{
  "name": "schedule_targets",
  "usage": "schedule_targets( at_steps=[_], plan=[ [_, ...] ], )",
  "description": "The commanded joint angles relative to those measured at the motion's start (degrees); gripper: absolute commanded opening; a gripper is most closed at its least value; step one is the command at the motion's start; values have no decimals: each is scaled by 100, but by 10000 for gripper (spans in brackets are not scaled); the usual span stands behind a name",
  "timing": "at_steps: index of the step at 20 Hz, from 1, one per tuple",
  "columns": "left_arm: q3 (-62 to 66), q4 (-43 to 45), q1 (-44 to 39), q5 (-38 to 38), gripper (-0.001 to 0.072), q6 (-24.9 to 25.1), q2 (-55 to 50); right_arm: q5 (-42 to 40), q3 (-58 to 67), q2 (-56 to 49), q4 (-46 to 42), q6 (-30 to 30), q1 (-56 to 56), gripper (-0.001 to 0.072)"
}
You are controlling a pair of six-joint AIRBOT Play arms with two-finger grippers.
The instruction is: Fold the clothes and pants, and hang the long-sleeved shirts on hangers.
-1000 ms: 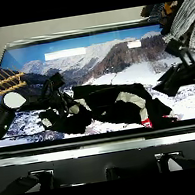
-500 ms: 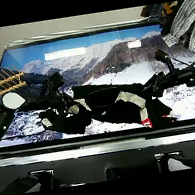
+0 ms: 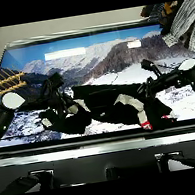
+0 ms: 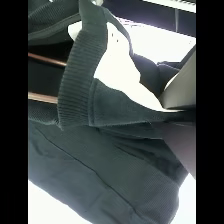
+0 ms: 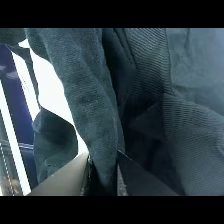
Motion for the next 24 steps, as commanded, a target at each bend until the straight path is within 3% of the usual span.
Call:
schedule_targets(
  at_steps=[1, 2, 5, 9, 11, 12, 16, 19, 21, 24],
  plan=[
    [4, -15, -4, 4, 241, -20, -4, 142, 9, 452, -111, 173, 52, 37],
    [4, -15, -4, 103, 356, -243, -4, 133, 9, 688, -234, 376, 52, 36],
    [4, -15, 9, 1202, 632, -1784, 0, 118, 9, 1429, -619, 1342, 55, 36],
    [7, -15, 42, 2929, 634, -4162, 133, 31, 11, 2542, -994, 2142, 55, 36],
    [7, -15, 129, 3259, 633, -5193, 302, -481, 59, 3239, -1685, 2994, 55, 37],
    [4, -15, 181, 3246, 633, -5458, 393, -885, 96, 3626, -2135, 3565, 55, 38],
    [4, -13, 203, 2944, 622, -5552, 800, -2048, 116, 5021, -3899, 5995, 55, 39],
    [4, -15, 197, 2592, 611, -5554, 931, -1353, 118, 5598, -5923, 8612, 55, 39],
    [4, -15, 173, 2345, 609, -5554, 940, -535, 197, 5720, -6531, 9033, 55, 36],
    [2, -13, 74, 2203, 608, -5552, 938, -192, 719, 5390, -7381, 10035, 55, 36]
  ],
)
